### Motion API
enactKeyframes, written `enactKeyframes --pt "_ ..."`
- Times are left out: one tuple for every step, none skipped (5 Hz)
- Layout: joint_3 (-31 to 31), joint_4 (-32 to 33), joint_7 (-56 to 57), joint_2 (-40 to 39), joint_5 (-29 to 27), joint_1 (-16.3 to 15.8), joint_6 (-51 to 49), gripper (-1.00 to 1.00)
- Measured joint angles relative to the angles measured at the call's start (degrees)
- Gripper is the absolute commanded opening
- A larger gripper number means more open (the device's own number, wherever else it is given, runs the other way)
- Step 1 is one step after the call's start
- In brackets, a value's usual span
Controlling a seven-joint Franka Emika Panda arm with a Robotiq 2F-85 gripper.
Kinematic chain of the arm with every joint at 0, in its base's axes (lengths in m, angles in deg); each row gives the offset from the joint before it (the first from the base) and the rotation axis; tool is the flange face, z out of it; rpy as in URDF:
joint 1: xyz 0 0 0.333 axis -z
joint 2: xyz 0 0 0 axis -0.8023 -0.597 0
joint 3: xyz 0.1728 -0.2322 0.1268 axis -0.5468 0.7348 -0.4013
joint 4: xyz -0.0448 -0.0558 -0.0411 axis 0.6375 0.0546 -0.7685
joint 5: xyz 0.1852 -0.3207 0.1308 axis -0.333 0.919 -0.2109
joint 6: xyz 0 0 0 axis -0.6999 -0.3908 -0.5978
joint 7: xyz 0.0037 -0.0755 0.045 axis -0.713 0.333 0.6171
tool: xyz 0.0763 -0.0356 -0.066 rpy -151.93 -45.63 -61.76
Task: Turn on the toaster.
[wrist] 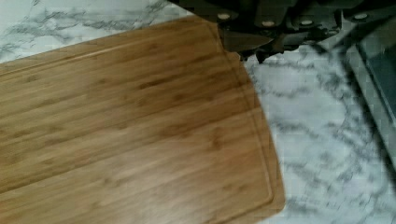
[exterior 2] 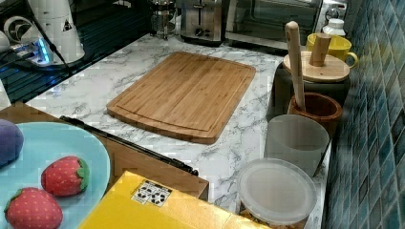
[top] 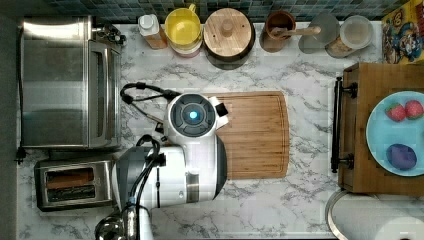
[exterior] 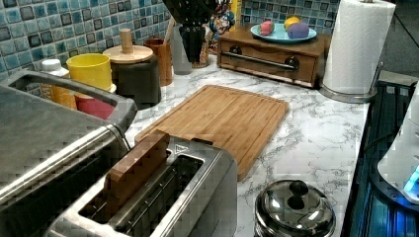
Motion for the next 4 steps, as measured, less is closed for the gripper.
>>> enactKeyframes --pt "-2.2 2.9 5.8 2.0 -2.3 -0.6 1.5 -1.00" --pt "-2.9 4.8 7.3 3.7 -2.4 -2.8 2.3 -1.00" --pt "-3.9 6.8 9.2 5.6 -2.4 -5.0 5.3 -1.00" --pt "-4.6 8.3 10.1 7.6 -2.4 -6.7 6.2 -1.00"
